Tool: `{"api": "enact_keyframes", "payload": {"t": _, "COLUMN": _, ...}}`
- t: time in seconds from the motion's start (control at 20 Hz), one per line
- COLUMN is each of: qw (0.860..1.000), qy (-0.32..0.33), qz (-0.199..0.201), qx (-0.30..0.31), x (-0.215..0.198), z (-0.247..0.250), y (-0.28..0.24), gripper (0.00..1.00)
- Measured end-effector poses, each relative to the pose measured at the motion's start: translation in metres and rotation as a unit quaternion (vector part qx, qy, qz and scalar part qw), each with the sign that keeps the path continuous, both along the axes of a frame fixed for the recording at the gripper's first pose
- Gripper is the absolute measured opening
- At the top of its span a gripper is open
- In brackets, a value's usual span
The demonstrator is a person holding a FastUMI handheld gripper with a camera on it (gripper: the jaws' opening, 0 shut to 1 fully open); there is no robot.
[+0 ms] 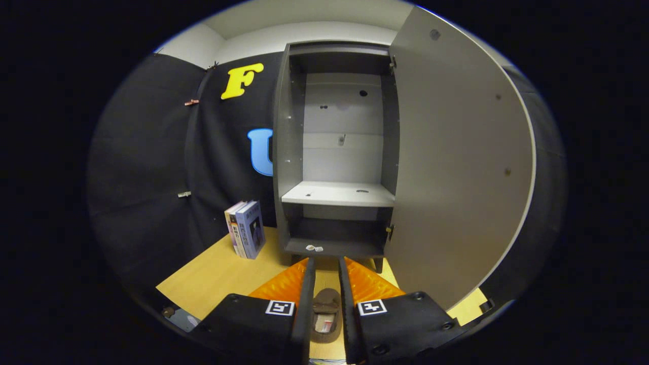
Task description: Open the shoe cabinet door, grab the shoes and put them into the shoe cabinet, then close the shoe cabinet door.
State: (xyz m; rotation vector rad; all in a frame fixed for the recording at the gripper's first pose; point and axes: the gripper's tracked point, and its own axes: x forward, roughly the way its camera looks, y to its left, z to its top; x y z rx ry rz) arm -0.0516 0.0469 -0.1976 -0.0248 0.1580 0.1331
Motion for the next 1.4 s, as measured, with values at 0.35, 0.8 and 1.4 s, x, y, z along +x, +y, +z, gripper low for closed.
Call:
{"api": "enact_keyframes", "payload": {"t": 0.35, "qw": 0.991, "qy": 0.130, "qz": -0.037, "qx": -0.001, "x": 0.035, "z": -0.147, "y": 0.019, "gripper": 0.28}}
{"api": "enact_keyframes", "payload": {"t": 0.8, "qw": 0.972, "qy": 0.225, "qz": -0.056, "qx": -0.022, "x": 0.054, "z": -0.259, "y": 0.017, "gripper": 0.28}}
{"api": "enact_keyframes", "payload": {"t": 1.4, "qw": 0.966, "qy": 0.248, "qz": -0.054, "qx": -0.044, "x": 0.099, "z": -0.304, "y": 0.017, "gripper": 0.28}}
